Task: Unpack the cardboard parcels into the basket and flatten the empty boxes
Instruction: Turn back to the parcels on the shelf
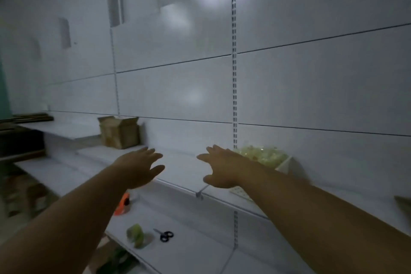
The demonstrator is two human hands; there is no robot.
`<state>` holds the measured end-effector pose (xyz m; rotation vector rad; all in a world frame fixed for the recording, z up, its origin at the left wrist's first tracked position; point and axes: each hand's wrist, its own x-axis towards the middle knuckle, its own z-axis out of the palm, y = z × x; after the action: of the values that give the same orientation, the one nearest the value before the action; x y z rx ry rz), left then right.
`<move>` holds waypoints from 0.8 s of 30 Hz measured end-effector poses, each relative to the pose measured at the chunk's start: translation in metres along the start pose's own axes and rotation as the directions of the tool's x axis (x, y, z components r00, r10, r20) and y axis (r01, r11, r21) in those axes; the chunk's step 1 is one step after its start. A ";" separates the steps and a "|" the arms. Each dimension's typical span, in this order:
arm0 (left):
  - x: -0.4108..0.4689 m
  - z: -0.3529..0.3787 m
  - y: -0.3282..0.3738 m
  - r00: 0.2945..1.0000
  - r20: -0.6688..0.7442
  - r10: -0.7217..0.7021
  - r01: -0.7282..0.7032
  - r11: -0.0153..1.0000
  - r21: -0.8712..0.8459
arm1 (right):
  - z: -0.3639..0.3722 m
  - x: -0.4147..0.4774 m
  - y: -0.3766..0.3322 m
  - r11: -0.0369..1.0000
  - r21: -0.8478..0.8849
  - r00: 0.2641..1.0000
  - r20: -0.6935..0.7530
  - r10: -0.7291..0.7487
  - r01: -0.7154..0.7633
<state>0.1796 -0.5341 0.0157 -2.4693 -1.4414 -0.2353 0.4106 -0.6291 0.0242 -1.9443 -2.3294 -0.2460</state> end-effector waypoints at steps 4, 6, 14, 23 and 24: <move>-0.027 0.024 -0.079 0.974 0.095 -0.205 0.214 0.973 -0.087 | 0.037 0.056 -0.065 0.994 -0.022 0.989 0.101 -0.109 0.111; -0.037 0.042 -0.104 0.962 0.133 -0.238 0.253 0.962 -0.102 | 0.059 0.084 -0.090 0.987 -0.015 0.979 0.136 -0.155 0.158; 0.002 0.072 -0.196 0.937 0.125 -0.326 0.326 0.945 0.023 | 0.111 0.196 -0.132 0.959 0.127 0.954 0.134 -0.268 0.252; 0.066 0.096 -0.296 0.900 0.059 -0.433 0.436 0.897 -0.072 | 0.136 0.354 -0.156 0.945 0.142 0.949 0.070 -0.307 0.295; 0.069 0.107 -0.305 0.895 0.081 -0.439 0.446 0.889 -0.107 | 0.143 0.367 -0.165 0.941 0.137 0.943 0.083 -0.323 0.310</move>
<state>-0.0519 -0.3009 -0.0208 -2.2125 -2.0634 -0.3583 0.1863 -0.2759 -0.0607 -1.5552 -2.6507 -0.0232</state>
